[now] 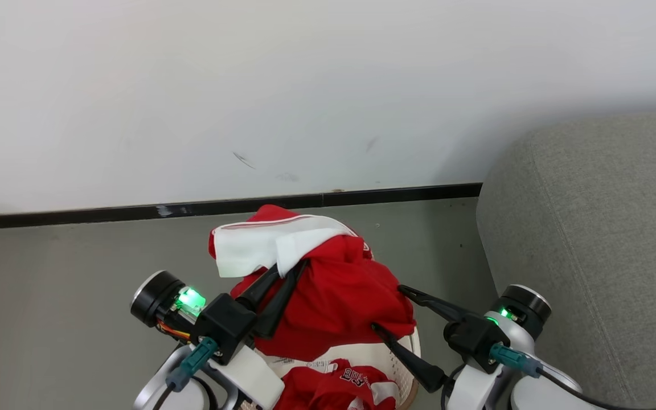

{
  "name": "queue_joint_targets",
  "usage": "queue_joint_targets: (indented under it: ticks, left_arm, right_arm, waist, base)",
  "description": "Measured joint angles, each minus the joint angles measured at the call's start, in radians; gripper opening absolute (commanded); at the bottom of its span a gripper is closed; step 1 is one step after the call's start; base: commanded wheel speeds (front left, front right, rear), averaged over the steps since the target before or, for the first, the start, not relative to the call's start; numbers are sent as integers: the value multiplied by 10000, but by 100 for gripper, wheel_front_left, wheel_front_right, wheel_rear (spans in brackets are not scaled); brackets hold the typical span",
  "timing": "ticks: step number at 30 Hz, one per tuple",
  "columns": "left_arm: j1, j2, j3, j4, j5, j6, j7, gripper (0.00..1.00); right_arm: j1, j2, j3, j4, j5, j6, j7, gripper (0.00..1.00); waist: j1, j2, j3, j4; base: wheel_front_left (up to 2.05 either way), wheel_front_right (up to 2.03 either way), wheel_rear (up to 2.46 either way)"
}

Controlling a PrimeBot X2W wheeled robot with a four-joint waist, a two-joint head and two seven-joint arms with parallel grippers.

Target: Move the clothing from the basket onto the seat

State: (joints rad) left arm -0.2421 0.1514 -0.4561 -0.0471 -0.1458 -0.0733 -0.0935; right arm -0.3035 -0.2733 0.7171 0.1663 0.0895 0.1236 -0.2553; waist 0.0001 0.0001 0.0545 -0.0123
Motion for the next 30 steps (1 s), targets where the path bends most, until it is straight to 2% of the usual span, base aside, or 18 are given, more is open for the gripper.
queue_joint_targets:
  ticks: [12, 13, 14, 16, 17, 30]
  left_arm:
    - [291, -167, -512, -667, -119, -98, 639, 0]
    - [291, -167, -531, -700, -138, -98, 694, 0]
    - [292, -167, -546, -715, -140, -98, 723, 0]
    - [315, -169, -569, -773, -173, -100, 803, 0]
    - [350, -173, -569, -798, -247, -100, 830, 0]
    - [1012, -322, -362, -838, -755, 17, 894, 0]
  right_arm:
    - [-591, 211, 673, 401, 433, 0, 0, 100]
    - [-604, 236, 782, 454, 437, 0, 0, 50]
    - [-622, 255, 899, 506, 460, 0, 0, 50]
    - [-709, 257, 1149, 631, 468, 0, 0, 15]
    - [-725, 259, 1191, 656, 485, 0, 0, 0]
    - [-662, 198, 633, 644, 1114, 0, 2, 0]
  waist:
    - [-1, 0, -392, 380]
    - [-1, 0, -413, 412]
    - [0, 0, -434, 442]
    - [0, 0, -475, 498]
    - [0, 0, -495, 522]
    - [0, 0, -663, 411]
  base:
    - [0, 0, 0]
    - [0, 0, 0]
    - [0, 0, 0]
    - [0, 0, 0]
    - [0, 0, 0]
    - [0, 0, 0]
